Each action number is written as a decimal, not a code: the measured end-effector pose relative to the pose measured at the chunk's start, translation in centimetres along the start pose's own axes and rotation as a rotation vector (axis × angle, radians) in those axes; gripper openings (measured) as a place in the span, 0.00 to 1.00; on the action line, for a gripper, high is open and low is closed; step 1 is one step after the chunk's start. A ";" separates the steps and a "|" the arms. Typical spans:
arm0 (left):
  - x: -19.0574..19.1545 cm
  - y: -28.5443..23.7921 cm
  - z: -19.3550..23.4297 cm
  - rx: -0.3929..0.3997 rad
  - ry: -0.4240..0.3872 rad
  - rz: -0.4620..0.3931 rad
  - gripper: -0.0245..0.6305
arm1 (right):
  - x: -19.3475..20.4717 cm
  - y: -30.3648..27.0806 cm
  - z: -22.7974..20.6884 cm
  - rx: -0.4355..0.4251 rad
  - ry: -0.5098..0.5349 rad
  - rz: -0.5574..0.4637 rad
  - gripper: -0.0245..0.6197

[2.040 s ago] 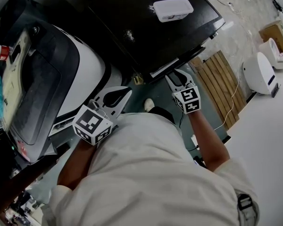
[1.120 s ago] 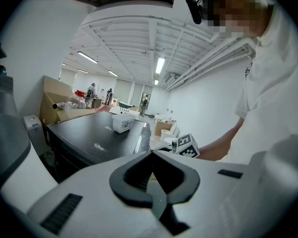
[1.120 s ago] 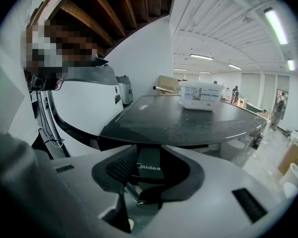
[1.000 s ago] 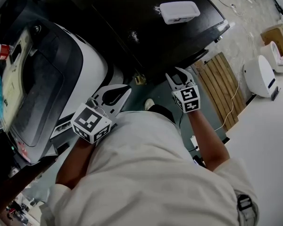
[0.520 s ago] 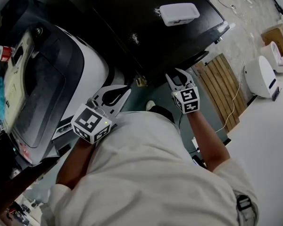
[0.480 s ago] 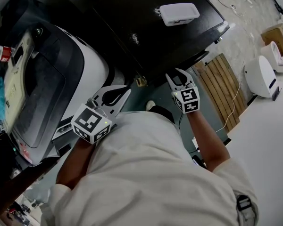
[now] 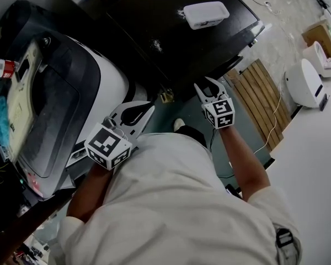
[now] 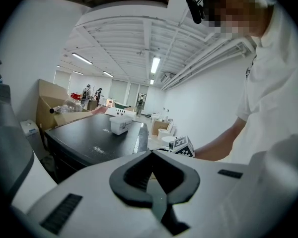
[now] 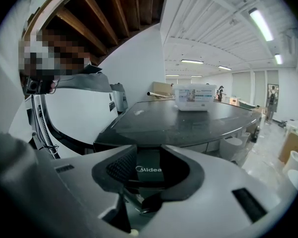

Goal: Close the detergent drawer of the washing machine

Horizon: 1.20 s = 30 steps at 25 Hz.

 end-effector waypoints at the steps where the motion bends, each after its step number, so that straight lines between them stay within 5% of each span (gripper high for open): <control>1: 0.0 0.2 -0.1 0.007 -0.004 0.000 0.03 | 0.0 0.0 0.0 0.004 0.000 0.004 0.27; 14: 0.8 5.2 -1.2 0.096 -0.040 -0.022 0.03 | -1.9 3.6 3.0 0.101 -0.042 0.018 0.27; 30: 4.0 11.8 -4.0 0.238 -0.072 -0.018 0.03 | -6.0 12.3 14.4 0.178 -0.092 -0.014 0.27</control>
Point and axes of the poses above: the fingertips, and each gripper's own axes: y backward along the fingers, z to its left, x out of its underside, the point moved 2 cm from there along y, backward along the fingers, and after that the axes turned 10 degrees about y, right-handed, at the moved point
